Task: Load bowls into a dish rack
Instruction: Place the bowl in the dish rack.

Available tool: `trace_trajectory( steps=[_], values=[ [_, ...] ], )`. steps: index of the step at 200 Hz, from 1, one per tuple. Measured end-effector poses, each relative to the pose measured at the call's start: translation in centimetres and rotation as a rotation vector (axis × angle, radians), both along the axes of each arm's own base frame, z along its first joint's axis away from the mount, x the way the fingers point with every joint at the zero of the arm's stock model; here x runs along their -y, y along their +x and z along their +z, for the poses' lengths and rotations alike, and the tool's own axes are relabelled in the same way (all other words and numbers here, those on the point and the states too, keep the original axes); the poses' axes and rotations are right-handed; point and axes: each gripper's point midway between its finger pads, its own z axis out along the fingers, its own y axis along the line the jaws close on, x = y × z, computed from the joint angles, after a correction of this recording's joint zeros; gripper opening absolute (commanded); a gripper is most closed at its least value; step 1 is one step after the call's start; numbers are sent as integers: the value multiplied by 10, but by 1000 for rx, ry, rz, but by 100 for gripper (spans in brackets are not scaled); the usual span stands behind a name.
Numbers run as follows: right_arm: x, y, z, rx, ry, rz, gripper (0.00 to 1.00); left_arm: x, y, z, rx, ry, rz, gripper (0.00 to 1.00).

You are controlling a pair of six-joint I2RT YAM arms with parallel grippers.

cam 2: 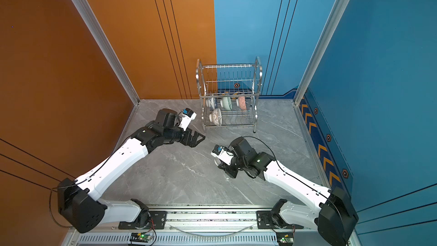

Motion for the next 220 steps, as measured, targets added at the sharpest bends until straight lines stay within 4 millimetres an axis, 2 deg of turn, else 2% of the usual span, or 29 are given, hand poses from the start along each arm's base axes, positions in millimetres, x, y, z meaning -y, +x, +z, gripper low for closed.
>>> trace_trajectory(
  steps=[55,165,220],
  values=[
    [-1,6,10,-80,87,-58,0,-1,-8,8,34,-13,-5,98],
    [11,49,35,-220,293,-275,0,3,-10,11,58,-18,-24,98],
    [16,71,20,-397,359,-388,0,7,-12,15,85,-24,-44,98]
  ],
)
